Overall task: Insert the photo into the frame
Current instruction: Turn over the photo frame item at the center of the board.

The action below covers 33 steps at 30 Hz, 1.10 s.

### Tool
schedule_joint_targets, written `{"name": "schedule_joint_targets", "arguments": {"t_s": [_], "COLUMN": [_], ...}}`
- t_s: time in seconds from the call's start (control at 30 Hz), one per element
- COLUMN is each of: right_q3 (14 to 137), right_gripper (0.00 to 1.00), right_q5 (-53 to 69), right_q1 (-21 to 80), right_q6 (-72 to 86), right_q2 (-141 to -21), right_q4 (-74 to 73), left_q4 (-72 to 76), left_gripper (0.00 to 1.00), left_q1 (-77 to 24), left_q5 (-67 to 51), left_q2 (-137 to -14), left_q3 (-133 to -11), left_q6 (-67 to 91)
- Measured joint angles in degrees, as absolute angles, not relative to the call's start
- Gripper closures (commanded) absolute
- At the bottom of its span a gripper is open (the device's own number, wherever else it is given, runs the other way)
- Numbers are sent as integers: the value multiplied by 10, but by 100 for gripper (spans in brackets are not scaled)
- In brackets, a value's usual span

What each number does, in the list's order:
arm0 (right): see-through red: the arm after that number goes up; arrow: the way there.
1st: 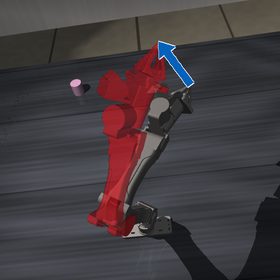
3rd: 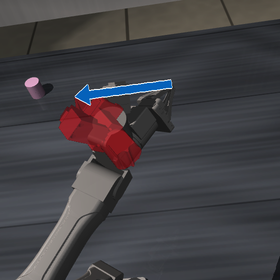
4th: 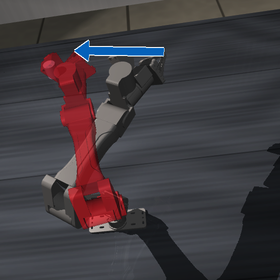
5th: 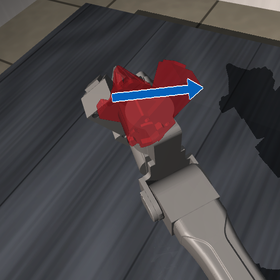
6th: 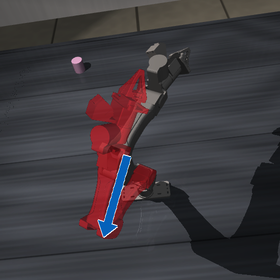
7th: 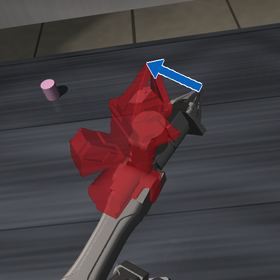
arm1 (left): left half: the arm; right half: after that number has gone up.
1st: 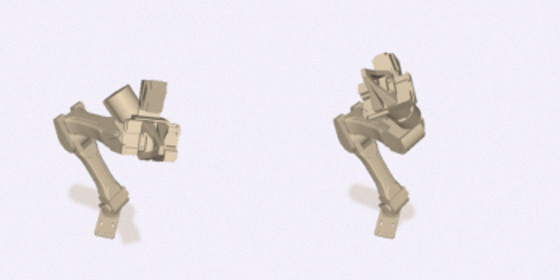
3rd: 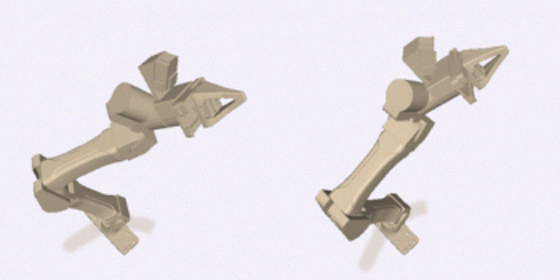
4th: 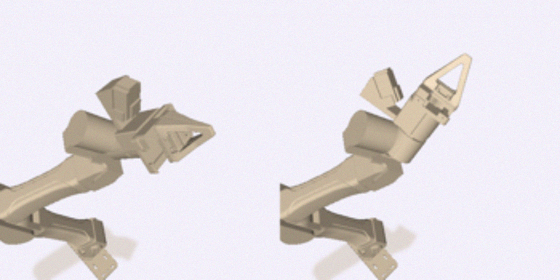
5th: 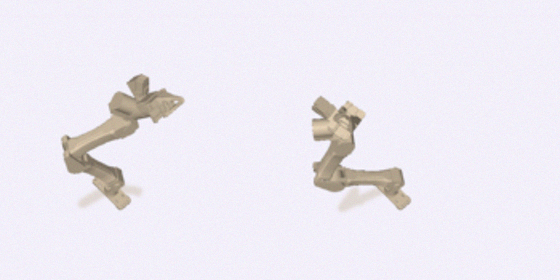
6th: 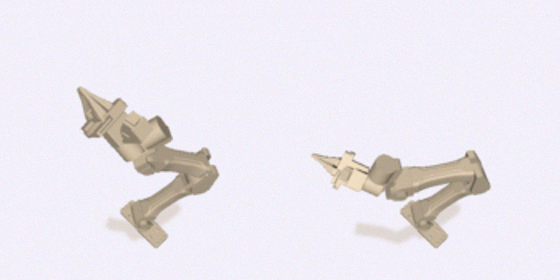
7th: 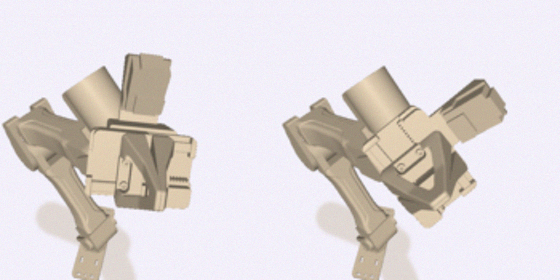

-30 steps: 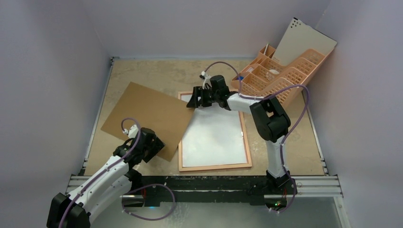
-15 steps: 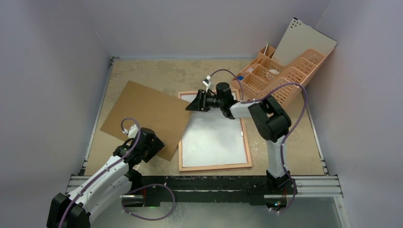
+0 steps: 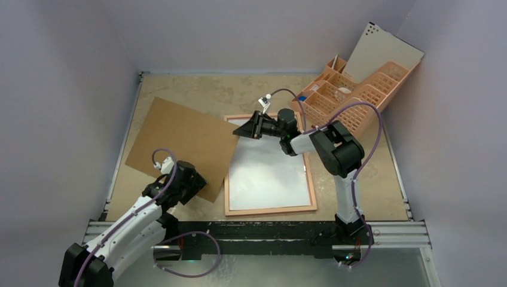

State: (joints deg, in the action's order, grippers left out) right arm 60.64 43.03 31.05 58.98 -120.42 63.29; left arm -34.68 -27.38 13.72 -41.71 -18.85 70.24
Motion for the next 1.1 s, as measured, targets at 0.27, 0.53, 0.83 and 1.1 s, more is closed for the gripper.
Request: {"name": "schedule_joint_targets", "arguments": {"t_s": [0.27, 0.53, 0.83, 1.1], "right_q3": [598, 599, 606, 612], "right_gripper": [79, 76, 100, 100], "right_q5": [431, 426, 392, 343], "right_q1": [316, 331, 357, 373], "right_q6": [636, 617, 580, 528], "right_q2": [-1208, -1208, -1199, -1116], "right_q4": [701, 677, 608, 532], "left_q4": [-349, -352, -359, -402], "left_gripper": [31, 31, 31, 30], "left_q1": [-274, -274, -274, -274], "left_q5": [138, 138, 141, 155], "left_q2": [-409, -407, -397, -375], "left_q3": [-189, -189, -189, -223], "left_q6": [702, 698, 697, 698]}}
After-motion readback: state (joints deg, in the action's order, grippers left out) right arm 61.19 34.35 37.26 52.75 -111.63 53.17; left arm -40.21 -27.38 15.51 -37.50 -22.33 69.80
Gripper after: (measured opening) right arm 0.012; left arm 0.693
